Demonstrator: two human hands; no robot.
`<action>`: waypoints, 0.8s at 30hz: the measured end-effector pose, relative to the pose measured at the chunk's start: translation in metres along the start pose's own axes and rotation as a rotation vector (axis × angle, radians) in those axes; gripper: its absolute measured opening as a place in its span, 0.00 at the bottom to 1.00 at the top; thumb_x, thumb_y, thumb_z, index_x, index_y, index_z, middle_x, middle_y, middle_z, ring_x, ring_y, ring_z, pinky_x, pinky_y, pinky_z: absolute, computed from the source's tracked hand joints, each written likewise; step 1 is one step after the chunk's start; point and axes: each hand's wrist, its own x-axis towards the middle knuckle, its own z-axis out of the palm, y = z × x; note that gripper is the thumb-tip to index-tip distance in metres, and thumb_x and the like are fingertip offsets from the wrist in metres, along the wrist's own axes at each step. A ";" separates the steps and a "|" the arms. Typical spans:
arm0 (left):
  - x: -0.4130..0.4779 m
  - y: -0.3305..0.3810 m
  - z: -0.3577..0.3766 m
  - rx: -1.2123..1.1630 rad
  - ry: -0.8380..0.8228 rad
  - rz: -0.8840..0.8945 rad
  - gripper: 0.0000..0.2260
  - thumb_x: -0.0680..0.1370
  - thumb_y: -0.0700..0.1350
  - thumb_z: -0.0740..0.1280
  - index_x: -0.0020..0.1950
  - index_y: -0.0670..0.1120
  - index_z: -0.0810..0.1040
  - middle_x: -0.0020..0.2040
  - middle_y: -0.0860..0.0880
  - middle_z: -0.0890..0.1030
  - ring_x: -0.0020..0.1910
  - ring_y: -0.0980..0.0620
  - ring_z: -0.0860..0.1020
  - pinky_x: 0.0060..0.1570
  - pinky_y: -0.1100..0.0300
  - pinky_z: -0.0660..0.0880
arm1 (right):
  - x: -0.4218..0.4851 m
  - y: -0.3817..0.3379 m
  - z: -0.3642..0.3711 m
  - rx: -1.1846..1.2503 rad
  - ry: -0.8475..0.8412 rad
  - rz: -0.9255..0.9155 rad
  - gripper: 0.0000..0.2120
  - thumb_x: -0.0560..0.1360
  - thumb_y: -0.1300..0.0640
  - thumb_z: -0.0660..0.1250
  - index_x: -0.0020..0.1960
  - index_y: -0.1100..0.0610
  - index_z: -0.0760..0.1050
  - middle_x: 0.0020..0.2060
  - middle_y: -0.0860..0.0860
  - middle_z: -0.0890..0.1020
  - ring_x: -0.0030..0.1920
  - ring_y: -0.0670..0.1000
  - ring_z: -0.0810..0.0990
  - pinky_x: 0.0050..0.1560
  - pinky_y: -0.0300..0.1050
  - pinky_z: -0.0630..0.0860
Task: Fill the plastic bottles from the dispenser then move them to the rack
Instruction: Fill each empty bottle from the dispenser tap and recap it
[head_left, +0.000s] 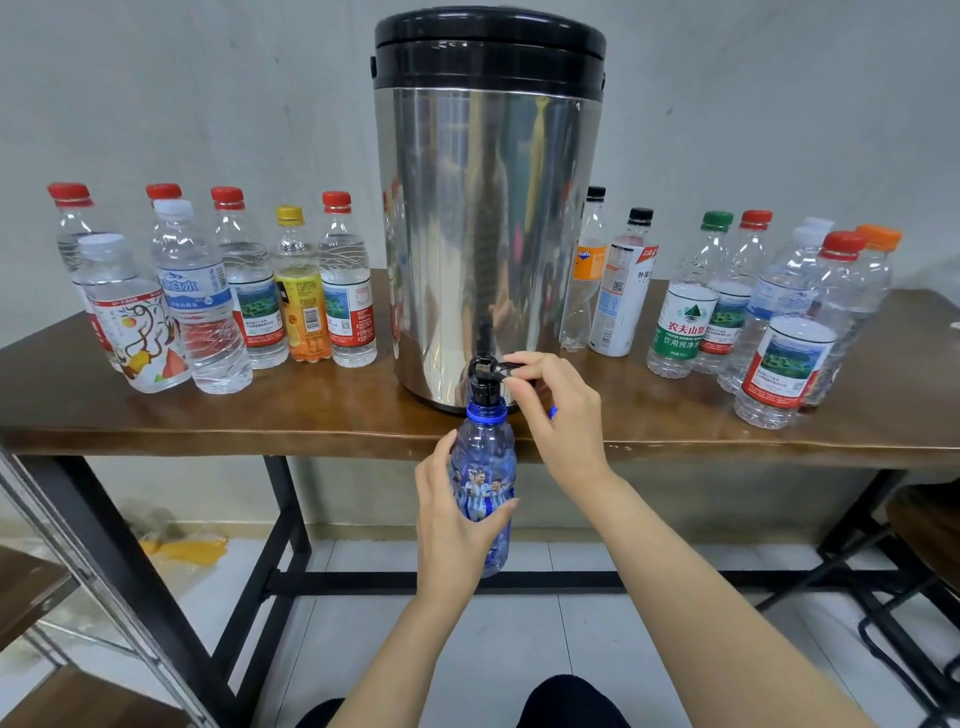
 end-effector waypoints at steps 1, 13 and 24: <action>0.000 0.000 0.000 0.003 -0.002 0.000 0.43 0.66 0.42 0.81 0.71 0.61 0.59 0.66 0.56 0.66 0.65 0.70 0.66 0.53 0.80 0.68 | 0.000 0.000 0.000 0.001 0.002 -0.001 0.12 0.79 0.50 0.63 0.48 0.58 0.78 0.53 0.43 0.81 0.52 0.46 0.79 0.51 0.40 0.77; 0.001 -0.001 0.001 0.016 0.003 0.002 0.44 0.66 0.42 0.81 0.70 0.64 0.58 0.66 0.54 0.65 0.64 0.72 0.65 0.52 0.81 0.67 | -0.001 0.000 0.002 0.005 0.019 -0.001 0.12 0.78 0.50 0.63 0.48 0.58 0.78 0.53 0.42 0.80 0.51 0.47 0.79 0.51 0.37 0.75; 0.000 -0.002 0.003 -0.001 0.006 0.002 0.44 0.66 0.43 0.81 0.68 0.69 0.57 0.65 0.57 0.65 0.65 0.67 0.67 0.52 0.79 0.69 | -0.001 0.000 0.002 0.019 0.012 0.034 0.12 0.78 0.50 0.63 0.48 0.59 0.78 0.53 0.43 0.81 0.51 0.45 0.78 0.52 0.28 0.70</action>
